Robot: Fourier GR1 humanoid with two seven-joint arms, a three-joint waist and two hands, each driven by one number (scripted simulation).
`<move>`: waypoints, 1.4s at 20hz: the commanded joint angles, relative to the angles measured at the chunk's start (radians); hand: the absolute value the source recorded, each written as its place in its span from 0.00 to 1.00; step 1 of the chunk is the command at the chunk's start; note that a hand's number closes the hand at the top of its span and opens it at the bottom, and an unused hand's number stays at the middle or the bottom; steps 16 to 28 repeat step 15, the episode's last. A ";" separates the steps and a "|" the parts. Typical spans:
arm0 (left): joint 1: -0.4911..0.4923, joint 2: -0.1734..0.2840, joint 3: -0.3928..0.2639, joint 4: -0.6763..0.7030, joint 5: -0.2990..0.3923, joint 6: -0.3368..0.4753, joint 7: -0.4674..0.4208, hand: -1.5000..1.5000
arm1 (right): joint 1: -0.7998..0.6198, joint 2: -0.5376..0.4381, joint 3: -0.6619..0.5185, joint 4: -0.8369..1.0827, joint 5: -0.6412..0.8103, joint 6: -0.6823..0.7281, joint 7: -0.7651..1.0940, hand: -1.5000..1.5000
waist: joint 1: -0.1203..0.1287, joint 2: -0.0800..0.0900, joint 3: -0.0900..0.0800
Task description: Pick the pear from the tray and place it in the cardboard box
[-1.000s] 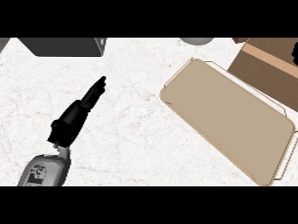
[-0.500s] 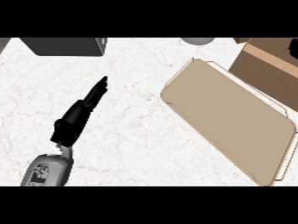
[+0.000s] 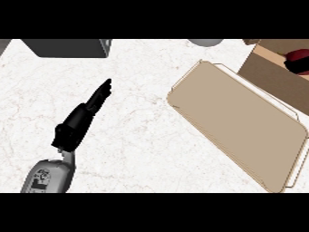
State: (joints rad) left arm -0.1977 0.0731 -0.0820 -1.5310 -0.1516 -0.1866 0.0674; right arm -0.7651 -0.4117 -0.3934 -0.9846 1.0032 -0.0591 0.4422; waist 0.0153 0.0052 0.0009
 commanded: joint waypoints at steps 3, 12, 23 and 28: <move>0.043 -0.021 -0.029 -0.017 -0.027 0.014 -0.028 0.50 | -0.035 -0.022 -0.079 0.215 -0.102 -0.129 -0.169 0.00 | 0.004 0.001 0.000; 0.024 0.009 0.008 -0.049 0.011 -0.015 0.033 0.50 | -0.002 0.020 -0.325 0.078 -0.423 -0.309 -0.393 0.00 | -0.009 -0.004 0.002; 0.048 -0.022 -0.008 -0.022 -0.026 0.032 -0.010 0.50 | 0.026 -0.016 -0.378 0.009 -0.531 -0.240 -0.435 0.00 | -0.022 -0.008 0.000; 0.048 -0.022 -0.008 -0.022 -0.026 0.032 -0.010 0.50 | 0.026 -0.016 -0.378 0.009 -0.531 -0.240 -0.435 0.00 | -0.022 -0.008 0.000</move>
